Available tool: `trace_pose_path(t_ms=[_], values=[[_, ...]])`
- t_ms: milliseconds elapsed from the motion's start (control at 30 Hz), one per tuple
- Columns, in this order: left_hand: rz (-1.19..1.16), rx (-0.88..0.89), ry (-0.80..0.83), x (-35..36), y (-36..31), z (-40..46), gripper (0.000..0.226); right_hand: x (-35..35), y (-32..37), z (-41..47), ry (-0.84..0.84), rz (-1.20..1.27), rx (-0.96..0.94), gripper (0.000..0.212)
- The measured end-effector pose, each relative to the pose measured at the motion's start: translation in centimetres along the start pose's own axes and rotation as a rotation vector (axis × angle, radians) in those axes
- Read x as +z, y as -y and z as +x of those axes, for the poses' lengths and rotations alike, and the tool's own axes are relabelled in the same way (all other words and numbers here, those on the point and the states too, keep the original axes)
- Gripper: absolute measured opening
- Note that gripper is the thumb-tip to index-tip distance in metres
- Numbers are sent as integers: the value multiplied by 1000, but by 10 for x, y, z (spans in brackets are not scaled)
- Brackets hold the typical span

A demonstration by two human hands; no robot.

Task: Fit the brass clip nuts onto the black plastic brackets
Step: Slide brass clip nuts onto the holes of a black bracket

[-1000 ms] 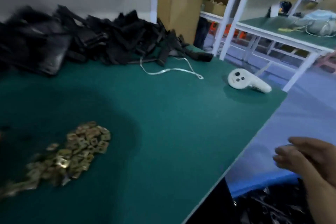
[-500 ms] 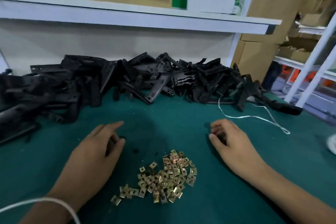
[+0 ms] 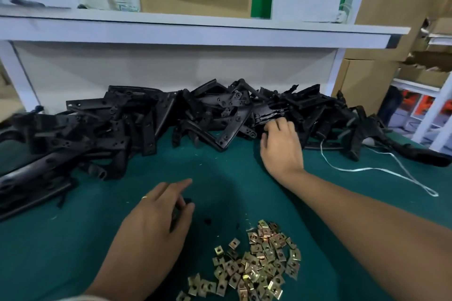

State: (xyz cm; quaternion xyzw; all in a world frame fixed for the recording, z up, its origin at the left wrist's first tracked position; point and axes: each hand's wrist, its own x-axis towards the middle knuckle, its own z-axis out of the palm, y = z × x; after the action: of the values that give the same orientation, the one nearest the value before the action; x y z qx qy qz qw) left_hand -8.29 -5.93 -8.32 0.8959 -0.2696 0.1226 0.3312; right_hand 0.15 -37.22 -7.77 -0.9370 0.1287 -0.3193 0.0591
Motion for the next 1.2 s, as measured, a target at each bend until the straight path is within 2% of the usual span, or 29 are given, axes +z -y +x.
trace_pose_path(t_ms=[67,233,633,800,1000,1133,1200], values=[[0,16,-11,0,-1,0,49,4,-2,7,-40,-90,28,25],[8,27,-30,1,0,0,51,12,-2,15,6,-211,45,28],[2,21,-39,0,-1,-3,51,18,-4,22,66,-220,73,53],[-1,26,-38,0,-1,-3,51,22,-4,28,45,-226,74,44],[12,37,-41,1,-3,-3,52,28,-6,36,22,-280,91,44],[12,38,-43,1,-2,-3,51,28,-6,42,-25,-333,82,21],[14,39,-46,1,-2,-3,50,27,-6,46,-43,-340,85,19]])
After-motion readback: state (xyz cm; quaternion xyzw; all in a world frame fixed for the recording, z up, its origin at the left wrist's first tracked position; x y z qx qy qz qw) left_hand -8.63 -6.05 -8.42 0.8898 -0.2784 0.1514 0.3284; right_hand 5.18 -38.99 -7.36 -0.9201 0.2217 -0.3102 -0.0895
